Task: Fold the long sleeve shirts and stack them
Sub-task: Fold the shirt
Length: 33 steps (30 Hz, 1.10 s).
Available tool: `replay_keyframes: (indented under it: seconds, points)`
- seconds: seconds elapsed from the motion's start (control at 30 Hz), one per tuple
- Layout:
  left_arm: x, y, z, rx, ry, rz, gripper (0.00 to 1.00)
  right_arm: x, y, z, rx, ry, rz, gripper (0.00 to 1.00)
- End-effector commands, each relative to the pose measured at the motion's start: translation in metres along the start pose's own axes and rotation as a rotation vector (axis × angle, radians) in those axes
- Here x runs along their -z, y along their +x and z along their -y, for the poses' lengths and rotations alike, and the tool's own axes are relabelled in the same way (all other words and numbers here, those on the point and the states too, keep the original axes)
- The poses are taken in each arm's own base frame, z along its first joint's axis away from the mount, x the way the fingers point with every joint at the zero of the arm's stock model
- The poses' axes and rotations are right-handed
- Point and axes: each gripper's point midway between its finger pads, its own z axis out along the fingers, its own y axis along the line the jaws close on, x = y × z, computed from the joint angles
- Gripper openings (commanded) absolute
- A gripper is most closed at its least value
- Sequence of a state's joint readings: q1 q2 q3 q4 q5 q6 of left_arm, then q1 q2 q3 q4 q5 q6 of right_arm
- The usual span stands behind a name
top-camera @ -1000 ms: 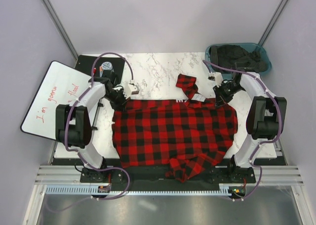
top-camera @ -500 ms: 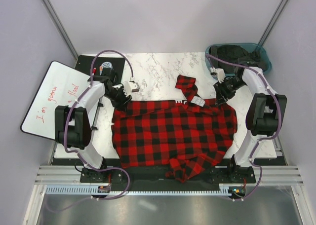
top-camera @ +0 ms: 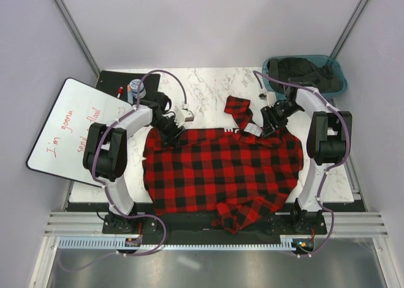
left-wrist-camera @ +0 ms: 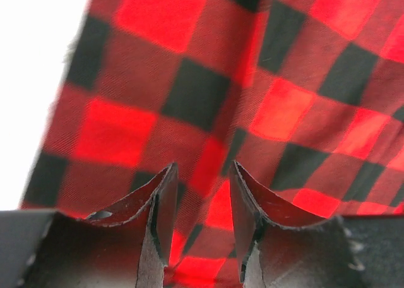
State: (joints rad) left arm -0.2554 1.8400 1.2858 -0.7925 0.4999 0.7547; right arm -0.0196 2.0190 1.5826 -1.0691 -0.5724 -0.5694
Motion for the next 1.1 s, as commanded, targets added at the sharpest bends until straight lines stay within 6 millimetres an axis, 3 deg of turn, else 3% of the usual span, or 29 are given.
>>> replay_keyframes:
  seconds: [0.0,0.07,0.13,0.23,0.3,0.37,0.4,0.43,0.5,0.57,0.6,0.63,0.67,0.7,0.73,0.8,0.83,0.87,0.9,0.93,0.97,1.03,1.07]
  points:
    - [-0.011,-0.002,0.015,0.011,0.027,0.0,0.45,-0.013,0.006,-0.006,-0.029,-0.041,-0.012,0.52]
    - [-0.012,0.002,0.016,0.007,0.027,-0.01,0.45,-0.015,0.011,-0.008,-0.031,-0.049,-0.025,0.43]
    - [-0.013,0.007,0.017,-0.011,0.027,-0.025,0.43,-0.013,0.012,-0.01,-0.014,-0.051,-0.026,0.23]
    - [-0.013,0.012,0.013,-0.03,0.005,-0.052,0.22,-0.005,0.014,-0.019,0.018,-0.074,-0.025,0.01]
    - [-0.01,0.012,0.013,-0.046,-0.002,-0.048,0.11,0.001,0.013,-0.025,0.043,-0.087,-0.02,0.0]
    - [-0.006,0.008,0.015,-0.069,-0.001,-0.032,0.16,0.008,0.021,-0.028,0.075,-0.077,-0.046,0.0]
    - [-0.001,0.004,0.016,-0.077,-0.006,-0.024,0.28,0.011,0.031,-0.028,0.082,-0.067,-0.098,0.15]
    - [0.004,-0.001,0.015,-0.084,-0.015,-0.012,0.32,0.007,0.031,-0.032,0.124,-0.066,-0.13,0.3]
    - [0.015,-0.014,0.016,-0.094,-0.026,0.03,0.42,0.015,0.016,-0.023,0.146,-0.008,-0.086,0.7]
    - [0.028,-0.033,0.019,-0.072,-0.023,0.105,0.49,0.032,-0.013,-0.023,0.118,0.072,0.027,0.72]
    - [0.033,-0.042,0.02,-0.061,-0.024,0.14,0.59,0.036,-0.026,-0.022,0.118,0.106,0.078,0.74]
    - [0.045,-0.057,0.018,-0.029,-0.05,0.204,0.61,0.045,-0.058,-0.025,0.172,0.174,0.19,0.75]
    - [0.051,-0.064,0.018,-0.007,-0.048,0.25,0.63,0.046,-0.066,-0.02,0.167,0.242,0.214,0.75]
    - [0.059,-0.071,0.016,0.005,-0.064,0.288,0.65,0.049,-0.092,-0.019,0.178,0.3,0.303,0.75]
    - [0.071,-0.077,0.016,0.051,-0.086,0.333,0.66,0.046,-0.108,-0.035,0.228,0.326,0.338,0.75]
    - [0.087,-0.092,0.01,0.055,-0.134,0.423,0.68,0.043,-0.133,-0.035,0.285,0.418,0.388,0.75]
    - [0.099,-0.094,0.012,0.08,-0.155,0.457,0.69,0.026,-0.14,-0.043,0.326,0.411,0.369,0.75]
    - [0.105,-0.097,0.011,0.081,-0.169,0.485,0.79,0.027,-0.153,-0.046,0.365,0.424,0.377,0.75]
    - [0.11,-0.098,0.012,0.083,-0.177,0.498,0.81,0.02,-0.158,-0.046,0.405,0.435,0.356,0.77]
    - [0.114,-0.098,0.013,0.087,-0.185,0.507,0.81,-0.002,-0.159,-0.043,0.433,0.426,0.306,0.77]
    - [0.122,-0.099,0.015,0.08,-0.199,0.522,0.82,-0.002,-0.171,-0.044,0.468,0.44,0.309,0.78]
    - [0.127,-0.097,0.017,0.077,-0.214,0.527,0.83,-0.026,-0.171,-0.033,0.515,0.465,0.239,0.81]
    - [0.131,-0.097,0.019,0.068,-0.222,0.534,0.83,-0.026,-0.179,-0.033,0.531,0.473,0.243,0.81]
